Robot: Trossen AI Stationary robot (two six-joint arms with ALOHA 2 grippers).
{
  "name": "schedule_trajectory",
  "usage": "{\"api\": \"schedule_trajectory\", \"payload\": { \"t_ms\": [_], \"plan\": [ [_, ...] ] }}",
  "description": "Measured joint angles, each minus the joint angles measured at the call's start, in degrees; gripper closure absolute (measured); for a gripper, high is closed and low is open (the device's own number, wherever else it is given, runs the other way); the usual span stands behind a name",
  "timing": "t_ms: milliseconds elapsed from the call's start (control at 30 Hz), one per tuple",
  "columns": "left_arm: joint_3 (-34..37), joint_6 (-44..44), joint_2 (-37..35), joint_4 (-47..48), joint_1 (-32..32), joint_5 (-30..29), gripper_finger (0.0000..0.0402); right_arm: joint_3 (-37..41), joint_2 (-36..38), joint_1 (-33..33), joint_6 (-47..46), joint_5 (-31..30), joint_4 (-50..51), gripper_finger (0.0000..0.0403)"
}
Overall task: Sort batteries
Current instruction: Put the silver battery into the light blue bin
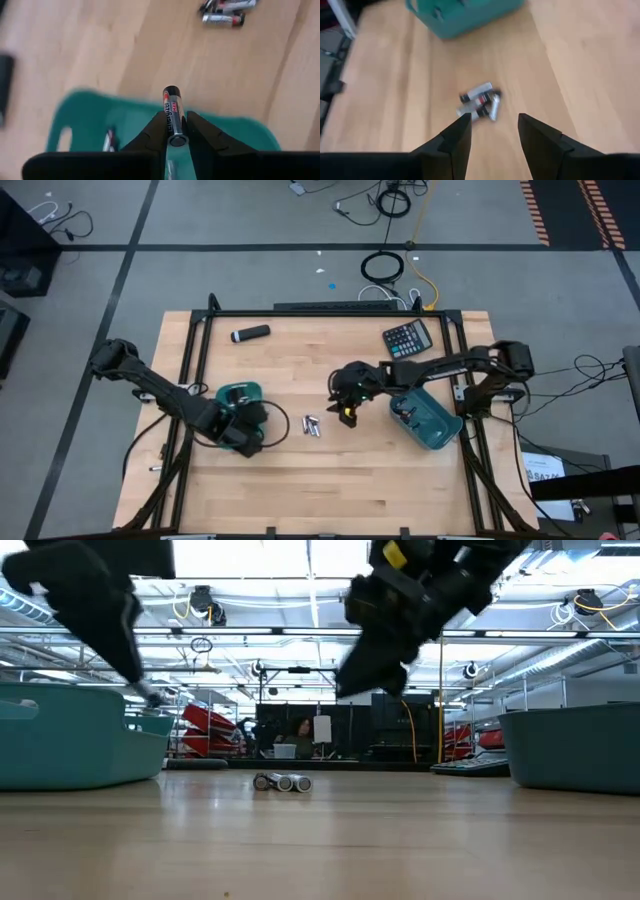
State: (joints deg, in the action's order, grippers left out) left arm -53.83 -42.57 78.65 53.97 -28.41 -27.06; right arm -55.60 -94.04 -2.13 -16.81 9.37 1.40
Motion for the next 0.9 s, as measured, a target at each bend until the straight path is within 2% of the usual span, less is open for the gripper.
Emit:
{"api": "schedule_trajectory", "payload": {
  "t_ms": [200,333,567,700,800,900],
  "plan": [
    [-0.69,-8.87,-0.02,7.93,-0.64,10.21,0.0341,7.48,0.24,0.33,-3.53,-1.91,-5.03,0.0248],
    [0.07,-12.32,-0.02,12.56,-0.6,11.5,0.0337,11.3,0.22,1.36,-6.01,-1.98,-9.69,0.0248],
    [0.07,-12.65,-0.02,17.75,0.31,12.87,0.0196,11.78,0.2,5.29,-5.99,-8.3,-9.47,0.0248],
    [-0.76,-12.66,-0.02,18.77,1.17,12.98,0.0172,11.78,0.3,7.99,-5.93,-10.35,-9.54,0.0253],
    [-2.75,-12.35,-0.02,14.31,2.45,10.53,0.0169,11.78,1.46,10.95,-6.44,-15.61,-9.6,0.0261],
    [-4.43,-9.18,-0.02,7.32,4.06,8.9,0.0168,11.78,3.41,14.71,-6.34,-25.19,-9.21,0.0267]
  ]
}}
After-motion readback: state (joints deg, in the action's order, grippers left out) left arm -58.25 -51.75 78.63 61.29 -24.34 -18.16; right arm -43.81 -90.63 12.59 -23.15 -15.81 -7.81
